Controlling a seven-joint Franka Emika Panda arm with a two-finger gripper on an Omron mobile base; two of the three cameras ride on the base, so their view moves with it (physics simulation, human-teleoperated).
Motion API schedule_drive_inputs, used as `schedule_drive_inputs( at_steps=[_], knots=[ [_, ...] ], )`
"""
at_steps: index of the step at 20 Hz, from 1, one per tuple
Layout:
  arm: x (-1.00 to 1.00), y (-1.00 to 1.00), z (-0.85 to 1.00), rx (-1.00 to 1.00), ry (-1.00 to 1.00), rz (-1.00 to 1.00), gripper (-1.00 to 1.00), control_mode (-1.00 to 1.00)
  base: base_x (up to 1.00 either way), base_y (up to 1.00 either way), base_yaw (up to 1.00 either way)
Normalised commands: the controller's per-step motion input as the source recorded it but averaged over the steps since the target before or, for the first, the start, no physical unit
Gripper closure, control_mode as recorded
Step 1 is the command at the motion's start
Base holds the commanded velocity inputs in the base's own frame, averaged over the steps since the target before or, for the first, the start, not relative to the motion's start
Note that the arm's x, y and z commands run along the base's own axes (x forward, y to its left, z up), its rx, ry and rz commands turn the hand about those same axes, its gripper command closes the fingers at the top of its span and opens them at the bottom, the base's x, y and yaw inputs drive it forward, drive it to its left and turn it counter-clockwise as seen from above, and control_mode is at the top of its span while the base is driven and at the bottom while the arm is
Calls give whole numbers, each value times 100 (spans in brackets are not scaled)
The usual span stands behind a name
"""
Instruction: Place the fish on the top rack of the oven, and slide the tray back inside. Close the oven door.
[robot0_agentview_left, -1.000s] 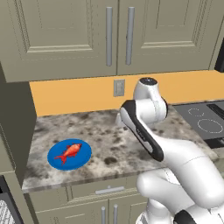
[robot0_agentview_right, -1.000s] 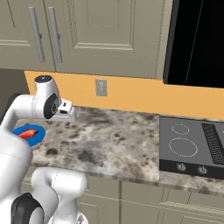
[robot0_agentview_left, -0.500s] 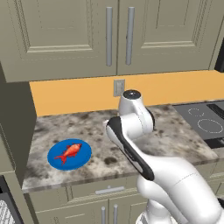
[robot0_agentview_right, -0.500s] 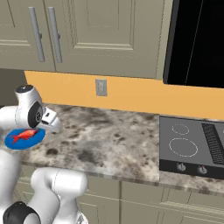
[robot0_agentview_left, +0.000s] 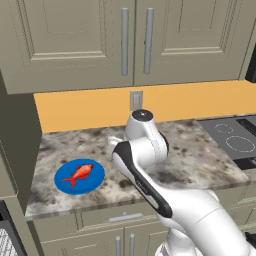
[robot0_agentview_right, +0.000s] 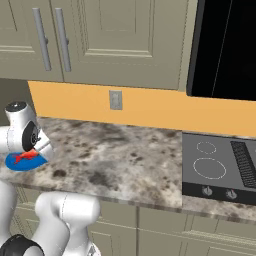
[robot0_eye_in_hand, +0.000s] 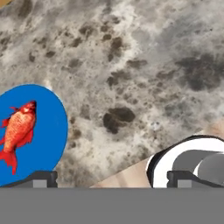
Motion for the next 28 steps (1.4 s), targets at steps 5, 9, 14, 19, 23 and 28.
schedule_drive_inputs(
  at_steps=[5, 9, 14, 19, 23, 28],
  knots=[
    [0, 35, 0, 13, 2, -14, -100, -100, 0, 0, 0],
    [0, 46, -4, 6, 5, 0, -100, -100, 0, 0, 0],
    [3, 34, -20, 1, 9, 0, -100, -100, 0, 0, 0],
    [20, 36, -32, 0, 9, 0, -100, -100, 0, 0, 0],
    [27, 47, -37, -5, 0, 0, -100, -100, 0, 0, 0],
    [32, 39, -24, -8, 0, 0, -100, -100, 0, 0, 0]
  ],
)
